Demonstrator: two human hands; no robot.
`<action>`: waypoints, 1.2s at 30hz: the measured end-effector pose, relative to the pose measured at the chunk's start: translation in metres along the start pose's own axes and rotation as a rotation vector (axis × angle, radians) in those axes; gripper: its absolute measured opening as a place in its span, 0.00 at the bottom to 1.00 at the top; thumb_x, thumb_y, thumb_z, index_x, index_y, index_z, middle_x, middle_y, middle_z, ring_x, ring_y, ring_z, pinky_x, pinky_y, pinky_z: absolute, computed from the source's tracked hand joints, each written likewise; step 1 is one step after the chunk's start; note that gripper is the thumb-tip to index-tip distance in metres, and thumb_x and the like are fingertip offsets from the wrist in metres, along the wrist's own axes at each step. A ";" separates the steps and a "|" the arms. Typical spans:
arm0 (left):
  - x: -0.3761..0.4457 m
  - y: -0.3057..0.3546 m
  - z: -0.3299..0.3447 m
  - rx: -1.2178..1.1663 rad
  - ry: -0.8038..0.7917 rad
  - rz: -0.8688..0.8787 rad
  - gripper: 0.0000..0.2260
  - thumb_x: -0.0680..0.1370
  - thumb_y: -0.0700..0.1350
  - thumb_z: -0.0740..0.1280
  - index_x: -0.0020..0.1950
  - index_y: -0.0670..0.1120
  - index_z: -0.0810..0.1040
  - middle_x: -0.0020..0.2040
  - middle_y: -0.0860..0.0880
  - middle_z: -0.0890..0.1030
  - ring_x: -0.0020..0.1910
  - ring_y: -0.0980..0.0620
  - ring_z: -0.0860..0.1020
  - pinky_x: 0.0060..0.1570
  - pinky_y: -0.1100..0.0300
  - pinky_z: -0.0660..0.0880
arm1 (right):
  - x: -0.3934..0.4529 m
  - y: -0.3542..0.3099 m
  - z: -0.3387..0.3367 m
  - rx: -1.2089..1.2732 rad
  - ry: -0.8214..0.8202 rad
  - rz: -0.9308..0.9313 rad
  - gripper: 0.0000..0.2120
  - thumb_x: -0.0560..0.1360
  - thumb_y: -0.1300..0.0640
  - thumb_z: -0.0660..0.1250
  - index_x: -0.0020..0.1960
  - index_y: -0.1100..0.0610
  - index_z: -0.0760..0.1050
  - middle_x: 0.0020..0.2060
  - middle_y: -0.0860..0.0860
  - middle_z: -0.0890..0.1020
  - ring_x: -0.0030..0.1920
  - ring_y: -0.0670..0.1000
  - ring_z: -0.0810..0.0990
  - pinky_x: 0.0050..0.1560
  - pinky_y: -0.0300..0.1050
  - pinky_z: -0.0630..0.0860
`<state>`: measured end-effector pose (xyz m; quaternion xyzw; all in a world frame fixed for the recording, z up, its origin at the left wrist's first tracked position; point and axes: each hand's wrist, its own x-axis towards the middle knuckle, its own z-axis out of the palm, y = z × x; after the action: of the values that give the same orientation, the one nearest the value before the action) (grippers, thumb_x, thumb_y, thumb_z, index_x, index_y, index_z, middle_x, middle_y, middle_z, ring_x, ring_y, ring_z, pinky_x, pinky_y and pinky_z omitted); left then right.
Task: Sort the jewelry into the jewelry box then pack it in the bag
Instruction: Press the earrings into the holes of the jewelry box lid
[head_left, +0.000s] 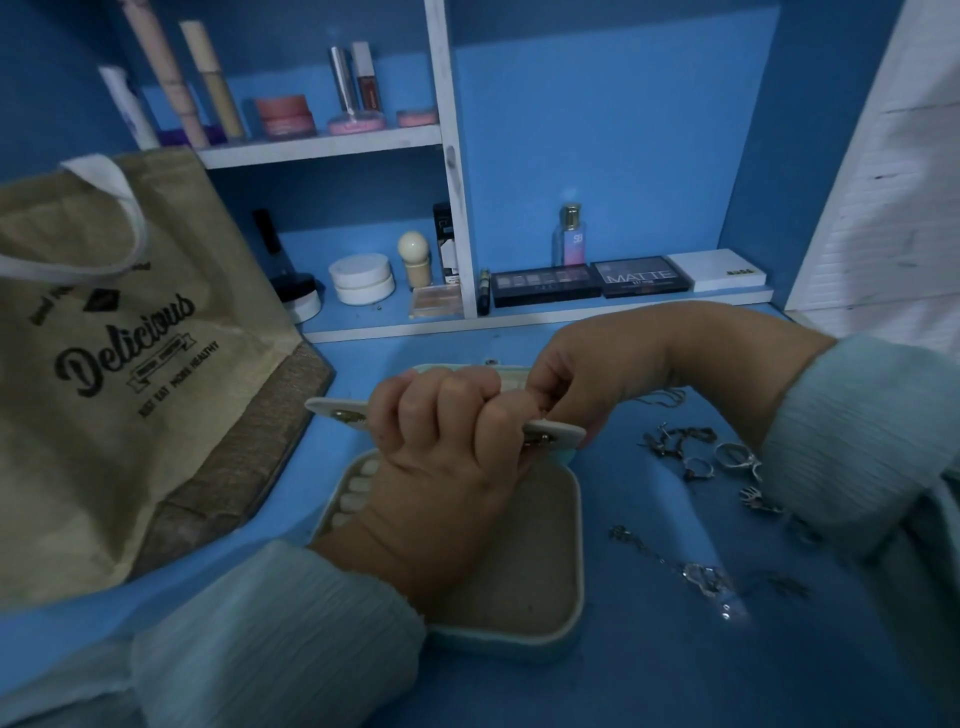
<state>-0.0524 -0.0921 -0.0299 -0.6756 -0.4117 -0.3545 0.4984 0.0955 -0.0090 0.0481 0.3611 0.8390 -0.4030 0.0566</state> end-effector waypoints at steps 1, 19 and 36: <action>0.000 0.000 0.000 0.003 0.006 0.003 0.12 0.76 0.54 0.60 0.48 0.45 0.65 0.48 0.44 0.65 0.44 0.47 0.65 0.48 0.50 0.61 | -0.001 0.001 0.000 0.022 0.003 0.000 0.05 0.73 0.65 0.68 0.41 0.56 0.79 0.30 0.45 0.81 0.31 0.39 0.79 0.35 0.29 0.74; 0.001 0.000 0.000 0.005 -0.019 -0.011 0.20 0.68 0.55 0.70 0.49 0.46 0.65 0.49 0.44 0.65 0.45 0.46 0.66 0.51 0.50 0.62 | -0.001 0.003 0.001 0.051 0.022 -0.006 0.06 0.72 0.64 0.70 0.39 0.55 0.79 0.29 0.43 0.81 0.32 0.39 0.79 0.37 0.30 0.75; 0.033 -0.016 0.014 -0.064 -0.377 -0.111 0.43 0.50 0.62 0.77 0.59 0.47 0.67 0.54 0.46 0.64 0.53 0.45 0.65 0.61 0.44 0.55 | -0.040 0.024 0.002 0.533 0.277 -0.042 0.12 0.77 0.69 0.59 0.45 0.58 0.78 0.38 0.52 0.82 0.38 0.44 0.81 0.44 0.38 0.80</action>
<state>-0.0521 -0.0689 0.0021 -0.7216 -0.5230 -0.2616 0.3705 0.1402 -0.0233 0.0466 0.3972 0.7107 -0.5571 -0.1634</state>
